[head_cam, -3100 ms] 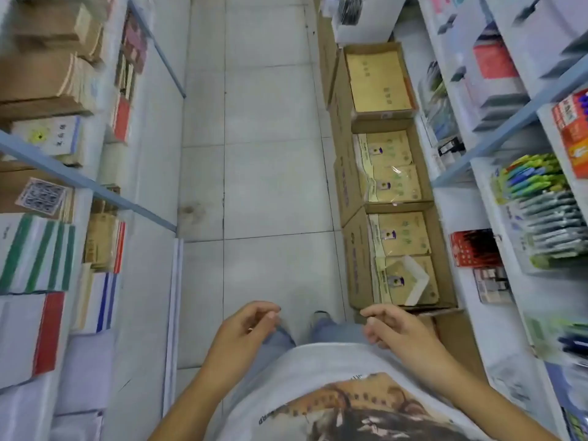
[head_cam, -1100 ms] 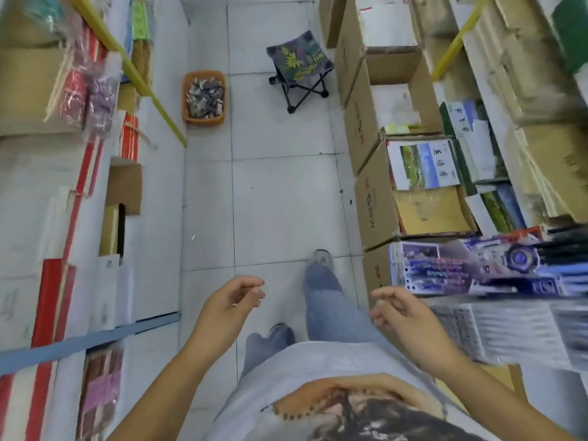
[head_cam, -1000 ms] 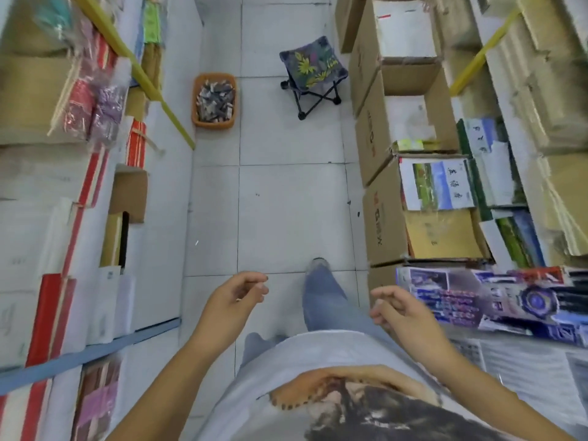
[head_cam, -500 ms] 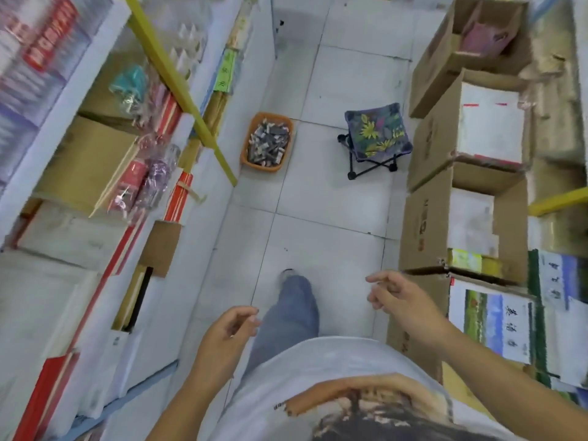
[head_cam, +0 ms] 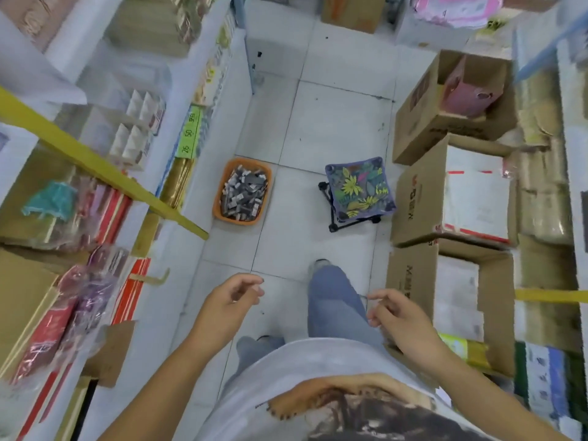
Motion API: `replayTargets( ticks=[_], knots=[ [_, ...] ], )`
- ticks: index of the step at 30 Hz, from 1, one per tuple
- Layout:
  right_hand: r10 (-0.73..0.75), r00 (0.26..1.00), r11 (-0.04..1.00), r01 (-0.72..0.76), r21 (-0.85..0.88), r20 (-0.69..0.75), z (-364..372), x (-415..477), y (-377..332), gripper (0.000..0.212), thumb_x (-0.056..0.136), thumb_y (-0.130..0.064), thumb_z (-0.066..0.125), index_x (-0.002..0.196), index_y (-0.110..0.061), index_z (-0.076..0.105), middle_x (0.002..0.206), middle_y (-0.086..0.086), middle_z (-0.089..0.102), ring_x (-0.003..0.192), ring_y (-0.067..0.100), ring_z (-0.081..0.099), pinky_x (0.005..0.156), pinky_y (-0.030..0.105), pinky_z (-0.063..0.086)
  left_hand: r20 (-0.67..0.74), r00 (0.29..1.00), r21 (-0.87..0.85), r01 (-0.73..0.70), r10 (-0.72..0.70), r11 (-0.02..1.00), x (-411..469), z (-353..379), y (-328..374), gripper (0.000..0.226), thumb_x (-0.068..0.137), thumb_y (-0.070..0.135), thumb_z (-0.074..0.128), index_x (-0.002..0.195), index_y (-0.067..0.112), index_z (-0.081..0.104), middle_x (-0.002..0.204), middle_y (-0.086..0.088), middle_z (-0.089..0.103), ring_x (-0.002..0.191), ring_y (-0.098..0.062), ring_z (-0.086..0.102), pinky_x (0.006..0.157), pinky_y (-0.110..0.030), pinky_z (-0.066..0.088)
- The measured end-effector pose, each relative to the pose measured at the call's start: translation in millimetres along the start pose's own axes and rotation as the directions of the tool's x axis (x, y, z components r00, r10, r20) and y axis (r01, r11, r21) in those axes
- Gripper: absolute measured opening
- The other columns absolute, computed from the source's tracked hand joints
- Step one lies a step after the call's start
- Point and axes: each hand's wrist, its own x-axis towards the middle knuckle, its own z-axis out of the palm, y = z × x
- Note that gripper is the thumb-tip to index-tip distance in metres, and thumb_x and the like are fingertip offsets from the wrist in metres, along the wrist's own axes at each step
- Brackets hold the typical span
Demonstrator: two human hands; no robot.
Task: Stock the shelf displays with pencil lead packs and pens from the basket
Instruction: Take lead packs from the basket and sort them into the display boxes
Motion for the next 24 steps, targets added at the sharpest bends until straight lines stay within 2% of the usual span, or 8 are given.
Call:
replayTargets(
  ticks=[6, 9, 11, 14, 17, 20, 22, 24],
  knots=[
    [-0.06, 0.981, 0.978, 0.095, -0.186, 0.186, -42.2, 120.6, -110.6, 0.02, 0.099, -0.01, 0.05, 0.1, -0.024, 0.063, 0.081, 0.006, 0.069, 0.071, 0.011, 0.062, 0.073, 0.026, 0.047, -0.176, 0.979, -0.115, 0.087, -0.106, 0.99, 54.7, 12.0, 47.9, 0.015, 0.1, 0.021, 0.059, 0.101, 0.033, 0.069, 0.09, 0.017, 0.074, 0.083, 0.002, 0.068, 0.074, -0.015, 0.051],
    [-0.098, 0.953, 0.939, 0.184, -0.291, 0.288, -38.5, 169.0, -172.1, 0.019, 0.099, -0.01, 0.049, 0.101, -0.024, 0.062, 0.086, 0.007, 0.069, 0.076, 0.013, 0.062, 0.071, 0.018, 0.047, -0.27, 0.944, -0.222, 0.132, -0.191, 0.966, 64.6, 5.8, 58.6, 0.018, 0.098, 0.018, 0.061, 0.096, 0.033, 0.07, 0.09, 0.017, 0.074, 0.086, -0.003, 0.07, 0.076, -0.018, 0.053],
    [-0.117, 0.925, 0.91, 0.245, -0.333, 0.361, -26.3, 200.1, -206.9, 0.019, 0.098, -0.009, 0.049, 0.102, -0.023, 0.061, 0.087, 0.007, 0.068, 0.078, 0.015, 0.063, 0.067, 0.01, 0.046, -0.318, 0.913, -0.28, 0.166, -0.255, 0.945, 73.4, -3.2, 61.6, 0.018, 0.099, 0.015, 0.06, 0.097, 0.029, 0.07, 0.09, 0.016, 0.074, 0.083, -0.004, 0.071, 0.08, -0.025, 0.055],
    [-0.103, 0.884, 0.866, 0.305, -0.395, 0.457, -0.6, 242.3, -246.7, 0.019, 0.098, -0.009, 0.049, 0.103, -0.023, 0.06, 0.087, 0.007, 0.067, 0.078, 0.013, 0.062, 0.064, 0.008, 0.045, -0.365, 0.865, -0.347, 0.216, -0.344, 0.913, 94.5, -18.0, 62.0, 0.013, 0.098, 0.018, 0.061, 0.099, 0.028, 0.07, 0.092, 0.007, 0.075, 0.079, -0.003, 0.071, 0.087, -0.036, 0.056],
    [-0.1, 0.866, 0.856, 0.326, -0.402, 0.489, 22.9, 277.5, -280.9, 0.022, 0.097, -0.008, 0.05, 0.101, -0.027, 0.061, 0.085, 0.009, 0.067, 0.071, 0.014, 0.059, 0.06, 0.015, 0.046, -0.389, 0.848, -0.357, 0.221, -0.36, 0.907, 132.3, -38.2, 70.5, 0.013, 0.099, 0.021, 0.059, 0.098, 0.031, 0.069, 0.092, 0.01, 0.075, 0.079, -0.001, 0.07, 0.087, -0.037, 0.056],
    [-0.123, 0.859, 0.846, 0.353, -0.399, 0.498, 34.0, 303.4, -312.9, 0.026, 0.095, -0.005, 0.052, 0.096, -0.03, 0.061, 0.085, 0.017, 0.065, 0.074, 0.021, 0.059, 0.072, 0.032, 0.049, -0.378, 0.854, -0.394, 0.201, -0.358, 0.897, 173.6, -55.8, 91.7, 0.015, 0.098, 0.02, 0.06, 0.097, 0.031, 0.069, 0.09, 0.013, 0.074, 0.083, -0.005, 0.07, 0.085, -0.032, 0.055],
    [-0.109, 0.856, 0.839, 0.352, -0.415, 0.506, 33.4, 316.4, -334.6, 0.028, 0.093, -0.003, 0.053, 0.095, -0.029, 0.062, 0.086, 0.017, 0.067, 0.074, 0.019, 0.06, 0.077, 0.033, 0.048, -0.369, 0.86, -0.458, 0.163, -0.354, 0.874, 197.3, -65.3, 110.7, 0.016, 0.098, 0.017, 0.06, 0.099, 0.029, 0.07, 0.09, 0.012, 0.075, 0.084, -0.007, 0.07, 0.083, -0.027, 0.054],
    [-0.095, 0.847, 0.835, 0.354, -0.422, 0.523, 30.4, 334.0, -357.2, 0.028, 0.093, -0.002, 0.054, 0.096, -0.029, 0.063, 0.083, 0.011, 0.068, 0.07, 0.011, 0.06, 0.073, 0.026, 0.048, -0.365, 0.869, -0.482, 0.131, -0.334, 0.866, 222.1, -73.1, 128.6, 0.018, 0.098, 0.014, 0.059, 0.1, 0.028, 0.07, 0.09, 0.009, 0.075, 0.081, -0.006, 0.071, 0.08, -0.025, 0.053]
  ],
)
